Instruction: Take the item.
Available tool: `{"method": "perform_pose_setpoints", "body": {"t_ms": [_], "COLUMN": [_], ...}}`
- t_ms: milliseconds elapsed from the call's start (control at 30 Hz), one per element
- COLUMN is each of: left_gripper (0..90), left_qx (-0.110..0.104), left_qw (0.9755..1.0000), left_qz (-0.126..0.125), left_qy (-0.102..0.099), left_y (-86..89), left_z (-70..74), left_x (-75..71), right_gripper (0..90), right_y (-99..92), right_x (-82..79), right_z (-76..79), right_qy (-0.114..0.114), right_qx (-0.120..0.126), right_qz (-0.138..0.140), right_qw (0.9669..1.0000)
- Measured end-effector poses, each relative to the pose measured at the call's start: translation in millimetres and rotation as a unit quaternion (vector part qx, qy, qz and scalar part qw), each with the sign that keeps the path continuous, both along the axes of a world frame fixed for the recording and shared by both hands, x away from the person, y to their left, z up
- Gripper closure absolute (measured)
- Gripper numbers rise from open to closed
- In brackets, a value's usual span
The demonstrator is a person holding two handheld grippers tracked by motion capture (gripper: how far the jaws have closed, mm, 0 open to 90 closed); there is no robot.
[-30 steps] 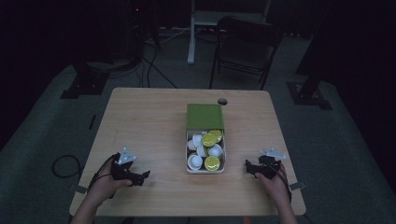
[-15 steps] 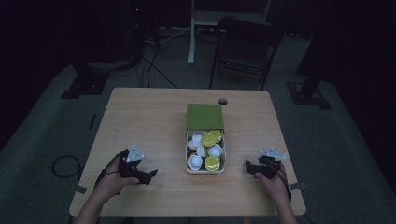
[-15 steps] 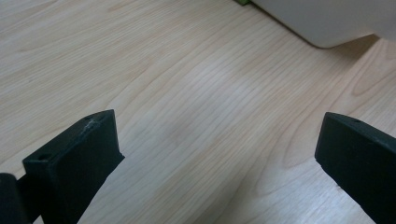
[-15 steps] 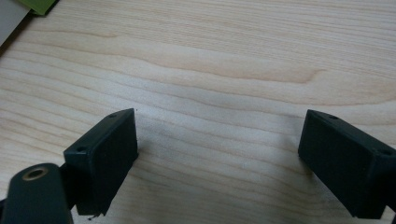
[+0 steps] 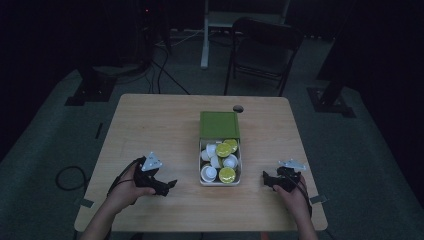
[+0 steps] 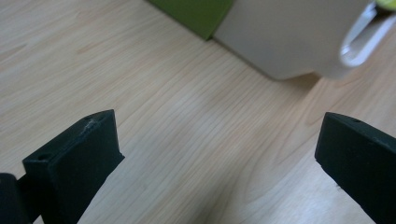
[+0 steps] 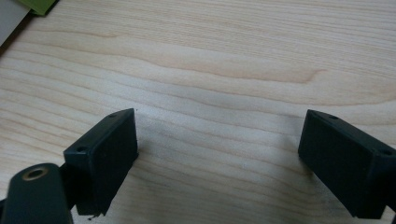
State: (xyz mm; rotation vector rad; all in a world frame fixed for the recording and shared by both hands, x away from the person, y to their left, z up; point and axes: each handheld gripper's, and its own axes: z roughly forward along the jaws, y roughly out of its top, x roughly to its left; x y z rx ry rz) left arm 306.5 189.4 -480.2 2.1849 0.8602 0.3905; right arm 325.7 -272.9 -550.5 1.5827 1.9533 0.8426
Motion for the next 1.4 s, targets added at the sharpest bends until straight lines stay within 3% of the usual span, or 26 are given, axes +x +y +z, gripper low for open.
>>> {"method": "perform_pose_setpoints", "body": {"t_ms": [367,733,1033,1133,1400], "left_gripper": [0.3,0.3,3.7,4.0,4.0], "left_qx": [-0.013,-0.027,-0.038,-0.031,-0.048], "left_qw": [0.9995,0.9973,0.9958,0.9947,0.9933], "left_qz": [-0.027,-0.064,-0.078,-0.092,-0.101], "left_qy": [-0.014,-0.025,-0.028,-0.032,-0.029], "left_y": [-19.9,-48.8,-70.1,-76.7,-96.2], "left_z": [18.1,38.7,47.9,49.3,54.4], "left_x": [1.3,9.7,16.3,17.6,23.8], "right_gripper": [11.3,11.3,11.3,11.3,11.3], "right_y": [0.1,0.0,0.1,0.1,0.1], "right_x": [0.0,0.0,0.0,0.0,0.1], "right_z": [0.0,0.0,0.0,0.0,0.0], "right_qy": [0.000,0.000,0.000,0.000,-0.001], "right_qx": [0.000,0.000,0.000,0.000,0.000], "right_qz": [0.000,0.000,0.000,0.000,0.000], "right_qw": [1.0000,1.0000,1.0000,1.0000,1.0000]}}
